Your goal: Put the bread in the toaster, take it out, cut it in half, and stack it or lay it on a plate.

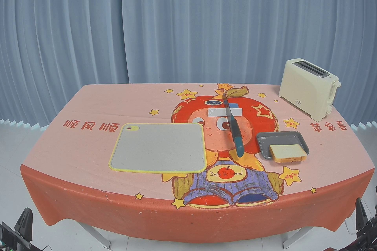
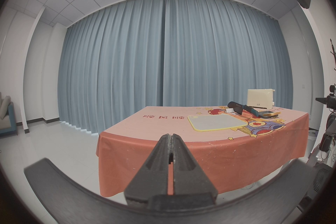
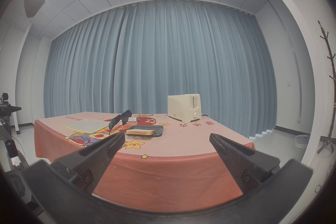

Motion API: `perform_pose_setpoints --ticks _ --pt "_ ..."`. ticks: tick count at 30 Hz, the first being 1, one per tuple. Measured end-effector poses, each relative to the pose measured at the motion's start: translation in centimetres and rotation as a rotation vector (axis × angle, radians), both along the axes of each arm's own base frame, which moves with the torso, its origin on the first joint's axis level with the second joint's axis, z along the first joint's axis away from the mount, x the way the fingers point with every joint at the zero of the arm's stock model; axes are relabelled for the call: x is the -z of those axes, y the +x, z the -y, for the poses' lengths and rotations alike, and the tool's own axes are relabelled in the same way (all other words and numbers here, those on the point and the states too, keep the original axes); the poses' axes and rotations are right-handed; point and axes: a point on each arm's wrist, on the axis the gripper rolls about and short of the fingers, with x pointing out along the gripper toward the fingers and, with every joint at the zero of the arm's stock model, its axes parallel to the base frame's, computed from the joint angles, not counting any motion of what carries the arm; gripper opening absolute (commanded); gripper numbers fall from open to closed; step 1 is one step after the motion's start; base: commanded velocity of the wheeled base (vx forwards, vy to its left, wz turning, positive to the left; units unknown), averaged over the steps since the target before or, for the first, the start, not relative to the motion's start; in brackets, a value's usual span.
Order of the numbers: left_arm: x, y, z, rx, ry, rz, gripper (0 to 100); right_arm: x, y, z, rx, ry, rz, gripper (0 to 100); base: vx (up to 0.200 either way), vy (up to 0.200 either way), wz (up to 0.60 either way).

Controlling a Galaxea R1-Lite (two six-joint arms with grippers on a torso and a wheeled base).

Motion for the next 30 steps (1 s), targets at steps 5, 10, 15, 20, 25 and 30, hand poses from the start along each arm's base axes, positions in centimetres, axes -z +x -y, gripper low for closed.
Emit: perform_pose_setpoints --ticks 5,10,15,20,25,30 --pt "0.00 0.00 0.00 0.001 0.000 0.000 0 0.00 0.00 0.00 0.000 -0.010 0.000 100 0.000 0.000 0.00" --pt "0.00 0.00 0.00 0.001 0.000 0.000 0 0.00 0.00 -0.01 -0.002 -0.018 0.000 100 0.000 0.000 0.00" --pt "0.00 0.00 0.00 0.001 0.000 0.000 0 0.00 0.00 -0.01 -0.002 -0.018 0.000 100 0.000 0.000 0.00" --pt "0.00 0.00 0.00 0.000 0.000 0.000 0 -0.01 0.00 0.00 -0.001 -0.018 0.000 100 0.000 0.000 0.00" --pt "0.00 0.00 0.00 0.000 0.000 0.000 0 -0.02 0.00 -0.01 -0.002 -0.018 0.001 100 0.000 0.000 0.00" --pt "0.00 0.00 0.00 0.001 0.000 0.000 0 0.00 0.00 -0.01 -0.002 -0.018 0.000 100 0.000 0.000 0.00"
